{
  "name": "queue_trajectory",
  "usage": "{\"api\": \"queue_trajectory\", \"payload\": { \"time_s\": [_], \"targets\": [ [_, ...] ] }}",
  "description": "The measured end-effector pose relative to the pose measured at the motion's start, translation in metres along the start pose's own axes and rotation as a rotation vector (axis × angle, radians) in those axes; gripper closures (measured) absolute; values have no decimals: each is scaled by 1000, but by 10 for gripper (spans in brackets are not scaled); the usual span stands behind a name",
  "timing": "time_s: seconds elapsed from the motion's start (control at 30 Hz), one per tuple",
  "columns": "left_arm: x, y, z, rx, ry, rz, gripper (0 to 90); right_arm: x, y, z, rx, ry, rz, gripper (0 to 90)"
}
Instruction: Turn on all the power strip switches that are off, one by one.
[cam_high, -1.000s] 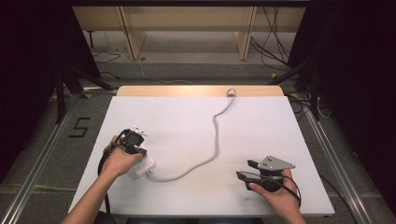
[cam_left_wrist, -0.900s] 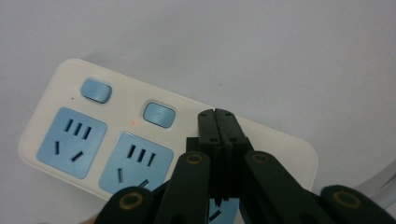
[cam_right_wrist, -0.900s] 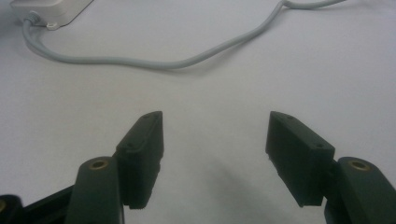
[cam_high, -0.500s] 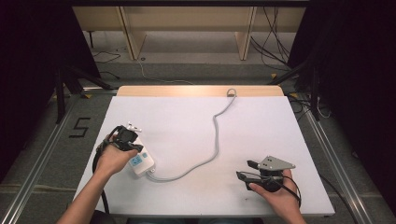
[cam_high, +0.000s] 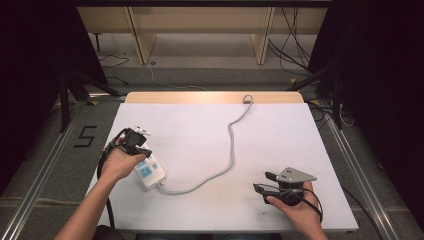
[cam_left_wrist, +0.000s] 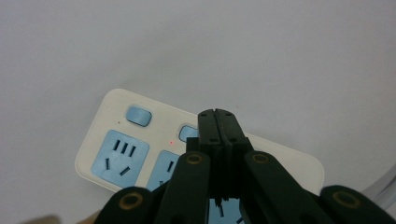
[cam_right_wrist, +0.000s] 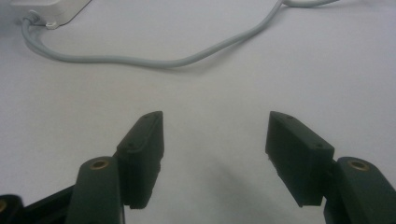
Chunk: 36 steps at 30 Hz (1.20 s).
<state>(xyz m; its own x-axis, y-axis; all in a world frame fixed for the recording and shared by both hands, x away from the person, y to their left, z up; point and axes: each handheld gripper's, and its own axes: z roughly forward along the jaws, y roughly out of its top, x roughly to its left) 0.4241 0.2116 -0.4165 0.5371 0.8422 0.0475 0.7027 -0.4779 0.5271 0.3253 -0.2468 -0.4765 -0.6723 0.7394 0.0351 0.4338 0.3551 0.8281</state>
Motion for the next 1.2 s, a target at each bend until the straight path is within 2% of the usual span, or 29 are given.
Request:
{"api": "queue_trajectory", "payload": {
  "time_s": [0.2,0.5,1.2],
  "targets": [
    [4,6,-1,6,10,5,897,0,0,0,-1,-2,2,381],
    [12,7,-2,10,17,-15,897,0,0,0,5,0,-2,381],
    [27,12,-2,25,38,-32,897,0,0,1,9,2,-3,381]
  ]
}}
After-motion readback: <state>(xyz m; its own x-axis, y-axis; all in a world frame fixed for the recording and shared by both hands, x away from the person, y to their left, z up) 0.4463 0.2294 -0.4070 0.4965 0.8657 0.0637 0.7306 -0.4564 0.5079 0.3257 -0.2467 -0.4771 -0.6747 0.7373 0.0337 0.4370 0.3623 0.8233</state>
